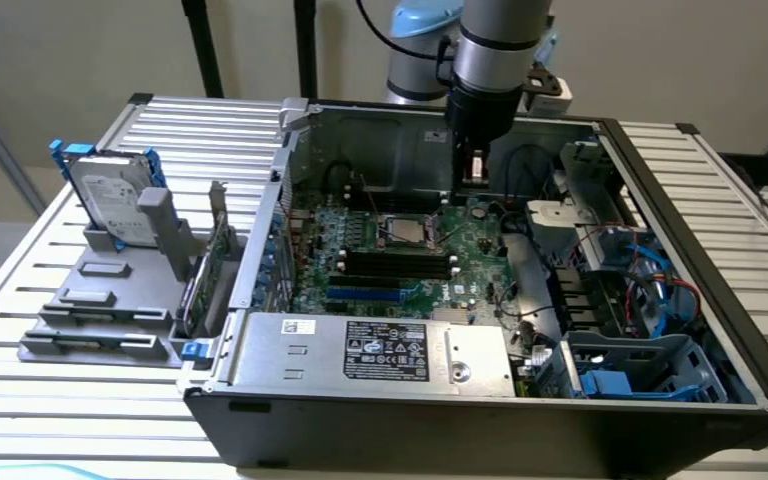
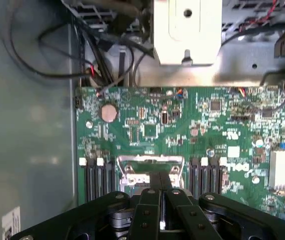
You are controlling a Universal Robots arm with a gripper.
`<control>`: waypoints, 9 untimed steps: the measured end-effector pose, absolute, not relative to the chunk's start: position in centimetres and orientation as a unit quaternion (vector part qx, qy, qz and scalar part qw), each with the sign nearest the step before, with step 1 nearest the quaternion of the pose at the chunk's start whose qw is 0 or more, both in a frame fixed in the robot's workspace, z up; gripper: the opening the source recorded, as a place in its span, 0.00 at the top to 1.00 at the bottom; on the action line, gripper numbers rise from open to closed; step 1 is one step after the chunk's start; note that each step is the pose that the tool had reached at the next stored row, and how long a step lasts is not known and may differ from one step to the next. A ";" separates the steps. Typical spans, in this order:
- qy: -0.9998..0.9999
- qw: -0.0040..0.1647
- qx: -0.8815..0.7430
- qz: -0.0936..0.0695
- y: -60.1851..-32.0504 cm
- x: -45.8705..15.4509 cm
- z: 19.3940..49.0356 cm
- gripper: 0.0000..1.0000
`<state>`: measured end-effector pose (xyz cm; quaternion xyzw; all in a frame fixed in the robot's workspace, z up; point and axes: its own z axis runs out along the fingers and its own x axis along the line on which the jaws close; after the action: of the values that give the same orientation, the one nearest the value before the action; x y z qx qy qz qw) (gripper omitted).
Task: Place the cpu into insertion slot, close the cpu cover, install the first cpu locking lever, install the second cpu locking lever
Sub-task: 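Close the cpu cover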
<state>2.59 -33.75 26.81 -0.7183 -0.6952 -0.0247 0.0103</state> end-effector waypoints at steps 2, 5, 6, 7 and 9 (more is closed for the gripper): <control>-0.695 0.011 -0.718 -0.025 -33.7 3.5 26.9 0.89; -0.695 0.011 -0.718 -0.025 -33.7 4.8 26.9 0.89; -0.695 0.011 -0.718 -0.025 -33.7 5.0 26.8 0.89; -0.695 0.011 -0.718 -0.025 -33.7 5.1 26.7 0.89; -0.696 0.011 -0.718 -0.025 -33.7 5.1 26.4 0.89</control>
<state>5.10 -33.73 26.39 -0.7179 -0.6956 -0.0248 0.0114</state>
